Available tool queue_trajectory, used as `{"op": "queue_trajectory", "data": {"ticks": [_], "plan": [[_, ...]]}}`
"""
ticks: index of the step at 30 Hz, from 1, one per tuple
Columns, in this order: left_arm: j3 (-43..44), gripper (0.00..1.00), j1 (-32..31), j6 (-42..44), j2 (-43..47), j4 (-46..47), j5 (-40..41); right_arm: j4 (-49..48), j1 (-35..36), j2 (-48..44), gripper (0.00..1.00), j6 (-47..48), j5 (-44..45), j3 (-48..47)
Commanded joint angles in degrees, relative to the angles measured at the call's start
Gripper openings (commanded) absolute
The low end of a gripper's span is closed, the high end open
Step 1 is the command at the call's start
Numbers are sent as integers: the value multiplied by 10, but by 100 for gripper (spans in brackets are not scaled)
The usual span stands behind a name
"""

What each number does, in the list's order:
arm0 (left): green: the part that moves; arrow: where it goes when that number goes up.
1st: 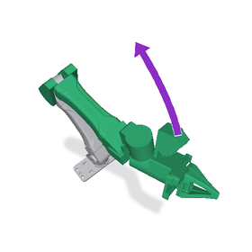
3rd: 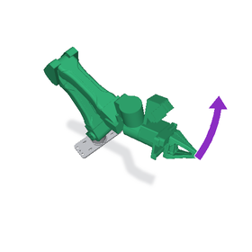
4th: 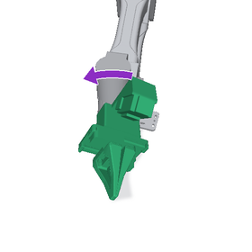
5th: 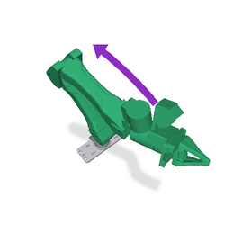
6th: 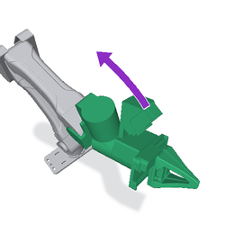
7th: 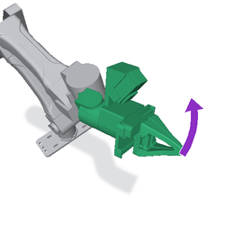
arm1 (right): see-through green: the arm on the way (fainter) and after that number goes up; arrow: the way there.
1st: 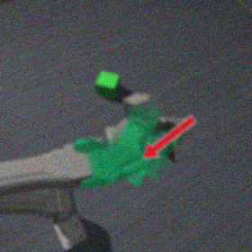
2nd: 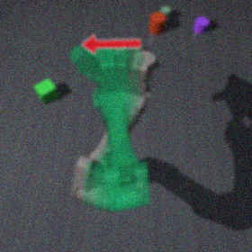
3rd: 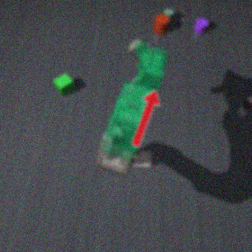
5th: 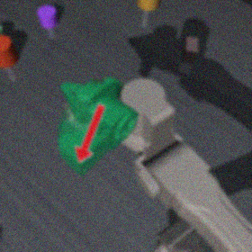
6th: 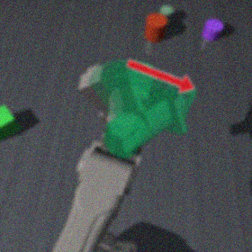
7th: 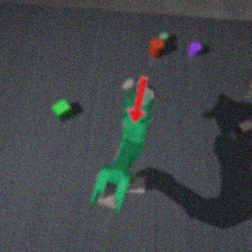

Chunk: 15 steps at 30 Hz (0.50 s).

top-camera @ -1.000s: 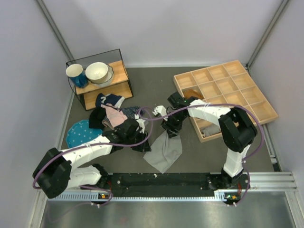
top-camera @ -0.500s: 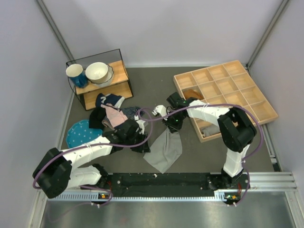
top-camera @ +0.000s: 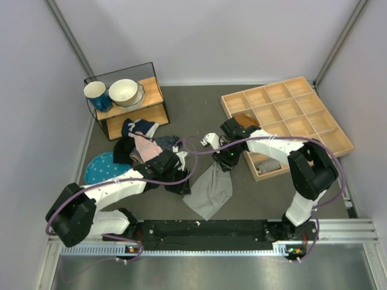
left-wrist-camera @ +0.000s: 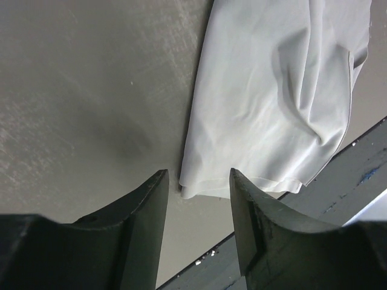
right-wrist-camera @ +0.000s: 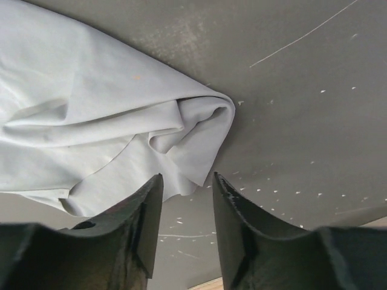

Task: Roll the underwear
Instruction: Fold the underwear at the center of the board.

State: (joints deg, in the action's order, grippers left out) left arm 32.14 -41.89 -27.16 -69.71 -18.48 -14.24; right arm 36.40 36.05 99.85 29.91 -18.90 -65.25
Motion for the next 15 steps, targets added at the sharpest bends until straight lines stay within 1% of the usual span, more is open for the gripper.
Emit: {"op": "queue_trajectory", "data": {"ticks": [1,3,5,6,8,9,11,12,13,15], "plan": [[42,51,15,36,-31,2,-25,3,-29,-70,45,10,-64,4],[46,51,18,37,-57,13,-47,19,-39,-104,50,32,-101,7],[54,50,17,38,-84,12,-65,25,-55,-133,57,51,-132,14],[56,49,18,39,-94,9,-69,26,-58,-162,62,66,-139,17],[63,46,18,39,-120,6,-83,26,-71,-196,68,81,-162,29],[64,42,18,39,-127,3,-86,26,-74,-227,71,94,-170,37],[66,35,18,37,-150,0,-108,21,-84,-252,76,103,-193,46],[67,32,17,35,-156,-2,-113,14,-85,-275,85,105,-199,51],[68,23,17,35,-167,-3,-120,7,-88,-282,89,105,-209,63],[71,13,17,33,-173,-13,-120,5,-94,-287,92,103,-230,66]]}}
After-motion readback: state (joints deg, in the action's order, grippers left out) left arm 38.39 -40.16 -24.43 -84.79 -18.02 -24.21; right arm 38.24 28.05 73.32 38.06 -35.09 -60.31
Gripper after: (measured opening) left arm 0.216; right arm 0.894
